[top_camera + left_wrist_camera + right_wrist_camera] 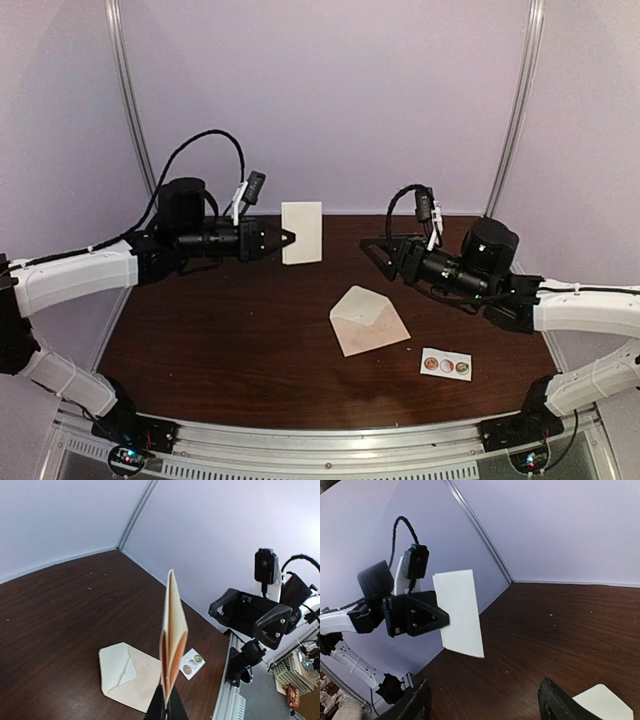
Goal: Place the letter into the envelope and seal it
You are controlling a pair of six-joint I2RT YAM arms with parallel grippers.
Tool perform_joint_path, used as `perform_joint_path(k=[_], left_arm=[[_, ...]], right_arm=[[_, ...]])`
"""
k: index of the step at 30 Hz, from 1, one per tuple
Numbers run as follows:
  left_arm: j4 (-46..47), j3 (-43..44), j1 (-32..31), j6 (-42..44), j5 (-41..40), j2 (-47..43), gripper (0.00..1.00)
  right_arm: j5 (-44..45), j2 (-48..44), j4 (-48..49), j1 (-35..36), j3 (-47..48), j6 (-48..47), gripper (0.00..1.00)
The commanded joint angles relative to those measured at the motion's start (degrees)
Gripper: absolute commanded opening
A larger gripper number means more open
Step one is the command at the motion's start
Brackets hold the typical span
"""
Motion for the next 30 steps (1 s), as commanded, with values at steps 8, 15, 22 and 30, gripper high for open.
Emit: perform_joint_path(k=[8, 15, 22, 30], left_arm=[[-12.19, 4.51, 20.19, 17.60, -2.10, -4.47, 0.00], [-13.70, 2.60, 21.84, 17.17, -3.97, -6.22, 0.00], [-13.43, 2.40, 21.84, 15.53, -0.81, -5.34, 0.00], [-13.41, 2.53, 21.84, 15.46, 0.02, -4.85, 0.00]], right_arm=[[13.21, 15.55, -12.61, -2.58, 2.49, 4.83, 0.81], [12.33, 28.44, -9.75, -4.29, 6.70, 5.49, 0.83], [11.08, 38.19, -5.44, -6.91, 9.01, 5.12, 0.84], [2.24, 45.88, -2.22, -7.13, 13.32, 1.51, 0.83]])
